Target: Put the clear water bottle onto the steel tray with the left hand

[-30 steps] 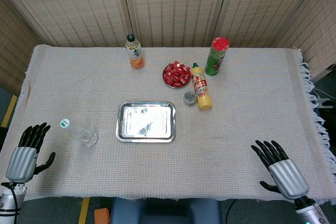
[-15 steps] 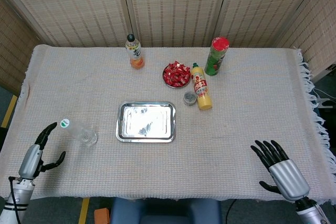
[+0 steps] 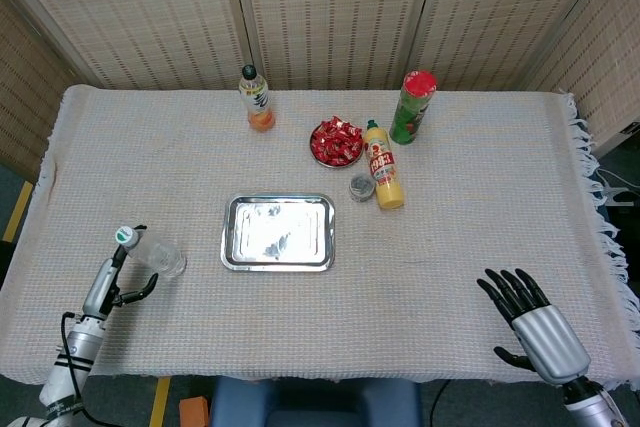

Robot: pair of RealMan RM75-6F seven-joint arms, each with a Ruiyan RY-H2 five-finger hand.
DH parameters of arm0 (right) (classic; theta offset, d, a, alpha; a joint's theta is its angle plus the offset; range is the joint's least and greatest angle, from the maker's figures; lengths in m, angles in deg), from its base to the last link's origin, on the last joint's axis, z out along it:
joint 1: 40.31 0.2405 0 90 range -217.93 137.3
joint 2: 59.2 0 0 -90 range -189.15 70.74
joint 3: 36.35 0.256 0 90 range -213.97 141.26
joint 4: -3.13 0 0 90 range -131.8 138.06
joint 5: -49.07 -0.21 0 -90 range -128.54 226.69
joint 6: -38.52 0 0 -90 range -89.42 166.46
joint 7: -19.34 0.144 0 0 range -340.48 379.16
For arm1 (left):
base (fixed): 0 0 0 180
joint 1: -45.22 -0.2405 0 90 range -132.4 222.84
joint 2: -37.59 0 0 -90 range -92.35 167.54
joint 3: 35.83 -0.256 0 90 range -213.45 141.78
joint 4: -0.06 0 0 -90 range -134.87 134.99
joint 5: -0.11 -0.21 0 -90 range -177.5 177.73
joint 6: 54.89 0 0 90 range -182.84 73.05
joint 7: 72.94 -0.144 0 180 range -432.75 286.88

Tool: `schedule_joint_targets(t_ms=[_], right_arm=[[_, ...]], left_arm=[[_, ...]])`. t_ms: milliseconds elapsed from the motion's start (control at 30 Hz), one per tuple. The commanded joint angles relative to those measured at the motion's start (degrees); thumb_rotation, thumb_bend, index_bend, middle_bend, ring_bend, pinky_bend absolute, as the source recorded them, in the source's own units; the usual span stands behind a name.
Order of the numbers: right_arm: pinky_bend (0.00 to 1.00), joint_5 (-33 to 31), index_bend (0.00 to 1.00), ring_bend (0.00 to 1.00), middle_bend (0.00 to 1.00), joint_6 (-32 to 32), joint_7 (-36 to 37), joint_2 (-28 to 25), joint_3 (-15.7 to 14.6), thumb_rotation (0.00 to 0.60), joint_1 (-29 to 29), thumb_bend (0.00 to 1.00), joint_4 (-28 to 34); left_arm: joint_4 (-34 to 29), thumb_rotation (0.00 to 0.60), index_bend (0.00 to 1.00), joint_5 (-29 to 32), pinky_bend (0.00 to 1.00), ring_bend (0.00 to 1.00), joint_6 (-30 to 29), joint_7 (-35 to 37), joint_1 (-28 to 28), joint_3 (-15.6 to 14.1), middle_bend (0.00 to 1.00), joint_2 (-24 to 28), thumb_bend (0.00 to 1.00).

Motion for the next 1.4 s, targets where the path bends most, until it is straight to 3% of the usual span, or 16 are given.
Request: schedule_joint_targets(t_ms=[33, 400, 533, 600, 733, 833, 1033, 1167, 1267, 1333, 1400], right_arm=[[0.0, 0.1, 0.0, 0.0, 0.0, -0.1, 0.1, 0.0, 0.0, 0.6, 0.0, 0.01, 0.0], [0.0, -0.4, 0.0, 0.0, 0.0, 0.5, -0.5, 0.0, 0.0, 0.6, 0.0, 0.01, 0.2], [0.0, -0.5, 0.0, 0.0, 0.0, 0.7, -0.7, 0.1, 0.0, 0.6, 0.1, 0.01, 0.3], [0.0, -0.5, 0.0, 0.0, 0.0, 0.9, -0.8, 0.1, 0.0, 0.6, 0.1, 0.01, 0.3], [0.0, -0.5, 0.0, 0.0, 0.0, 0.9, -0.9, 0.1, 0.0, 0.6, 0.1, 0.01, 0.4], [0.0, -0.5, 0.0, 0.0, 0.0, 0.9, -1.0, 0.1, 0.0, 0.6, 0.1, 0.01, 0.4], [0.0, -0.6, 0.0, 0.0, 0.0, 1.0, -1.1, 0.1, 0.0, 0.6, 0.1, 0.01, 0.5], [0.0, -0.5, 0.0, 0.0, 0.0, 0.7, -0.8, -0.2, -0.1, 0.6, 0.0, 0.01, 0.6], [0.0, -0.2, 0.0, 0.0, 0.0, 0.5, -0.7, -0.1, -0.2, 0.6, 0.0, 0.01, 0.5], [0.0, -0.2, 0.0, 0.0, 0.0, 0.9, -1.0, 0.0, -0.2, 0.6, 0.1, 0.01, 0.5], [0.0, -0.4, 0.0, 0.0, 0.0, 1.5, -1.6, 0.3, -0.2, 0.6, 0.2, 0.01, 0.6]], left_arm=[[0.7, 0.6, 0.0, 0.5, 0.01, 0.0, 0.7, -0.7, 0.5, 0.3, 0.0, -1.0, 0.38], [3.7, 0.6, 0.0, 2.8, 0.02, 0.0, 3.3, -3.8, 2.5, 2.2, 0.0, -4.5, 0.38], [4.3, 0.6, 0.01, 3.4, 0.07, 0.0, 3.6, -4.2, 2.7, 2.5, 0.02, -5.0, 0.38], [4.7, 0.6, 0.09, 3.9, 0.14, 0.05, 3.8, -4.4, 2.7, 2.9, 0.1, -5.3, 0.39], [4.8, 0.6, 0.33, 4.7, 0.36, 0.28, 3.5, -3.2, 2.5, 3.6, 0.39, -5.7, 0.47], [5.1, 0.6, 0.42, 4.6, 0.43, 0.35, 2.8, -3.4, 2.2, 3.6, 0.47, -5.8, 0.49], [6.4, 0.6, 0.44, 3.8, 0.45, 0.36, -1.9, -4.1, 1.3, 4.6, 0.49, -6.7, 0.5], [14.8, 0.6, 0.43, 5.7, 0.43, 0.35, -12.5, -9.0, 0.3, 10.4, 0.47, -10.2, 0.5], [17.0, 0.6, 0.41, 8.8, 0.4, 0.31, -12.3, -7.2, 0.3, 13.6, 0.44, -10.3, 0.5], [14.3, 0.6, 0.4, 8.0, 0.39, 0.29, -12.0, -5.2, -0.3, 12.7, 0.42, -9.0, 0.5], [9.0, 0.6, 0.4, 4.1, 0.38, 0.29, -12.5, -4.1, -1.3, 8.8, 0.42, -7.5, 0.5]])
